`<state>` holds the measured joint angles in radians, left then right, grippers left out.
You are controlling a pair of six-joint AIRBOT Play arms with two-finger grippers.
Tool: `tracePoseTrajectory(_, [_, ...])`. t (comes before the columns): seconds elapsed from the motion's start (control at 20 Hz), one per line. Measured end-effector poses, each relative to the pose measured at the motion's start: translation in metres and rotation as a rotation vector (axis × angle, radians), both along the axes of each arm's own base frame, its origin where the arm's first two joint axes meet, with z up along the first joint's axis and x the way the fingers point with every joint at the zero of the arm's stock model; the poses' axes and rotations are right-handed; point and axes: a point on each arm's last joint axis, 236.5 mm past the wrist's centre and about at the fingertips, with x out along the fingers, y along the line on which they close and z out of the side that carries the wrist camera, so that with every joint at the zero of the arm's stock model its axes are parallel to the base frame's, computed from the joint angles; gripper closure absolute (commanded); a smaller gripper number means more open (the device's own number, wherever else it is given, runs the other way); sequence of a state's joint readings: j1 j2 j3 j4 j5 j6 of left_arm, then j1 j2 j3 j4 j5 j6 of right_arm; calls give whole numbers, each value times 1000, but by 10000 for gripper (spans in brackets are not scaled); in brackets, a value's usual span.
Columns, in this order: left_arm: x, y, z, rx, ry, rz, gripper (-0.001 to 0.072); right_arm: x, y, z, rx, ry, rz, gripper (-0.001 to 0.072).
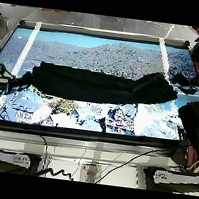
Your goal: Fold the clothes and pants, and hang the long-sleeved shirts on hangers.
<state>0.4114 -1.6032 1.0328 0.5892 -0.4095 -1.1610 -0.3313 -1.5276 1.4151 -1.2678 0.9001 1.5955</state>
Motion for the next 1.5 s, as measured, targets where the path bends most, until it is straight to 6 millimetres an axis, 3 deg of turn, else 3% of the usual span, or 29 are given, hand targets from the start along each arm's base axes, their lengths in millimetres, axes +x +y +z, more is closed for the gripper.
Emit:
tracePoseTrajectory(0.1, [24, 3, 22, 25, -60, -5, 689, 6, 16, 2, -1, -13, 30, 571])
tracePoseTrajectory(0.15, [35, 5, 37, 38, -93, -13, 689, 11, 25, 4, -5, -31, 46, 673])
tracePoseTrajectory(0.35, [63, -23, 117, 65, -220, -179, 690, 38, 92, 19, -21, -130, 155, 674])
tracePoseTrajectory(0.5, [57, -57, 190, 99, -318, -322, 690, 46, 170, 24, 9, -180, 274, 675])
tracePoseTrajectory(0.7, [16, -111, 278, 163, -431, -512, 689, 39, 295, 30, 103, -225, 440, 675])
tracePoseTrajectory(0.9, [-35, -136, 340, 288, -497, -605, 689, 10, 425, 34, 248, -234, 579, 675])
tracePoseTrajectory(1.05, [-64, -148, 364, 334, -518, -638, 689, -25, 521, 38, 359, -230, 684, 675])
tracePoseTrajectory(1.25, [-79, -158, 367, 330, -504, -669, 688, -84, 622, 38, 474, -197, 804, 675])
tracePoseTrajectory(1.35, [-80, -161, 364, 324, -493, -681, 688, -109, 651, 38, 499, -186, 851, 675])
tracePoseTrajectory(1.5, [-75, -166, 355, 303, -476, -698, 688, -125, 664, 35, 510, -159, 880, 674])
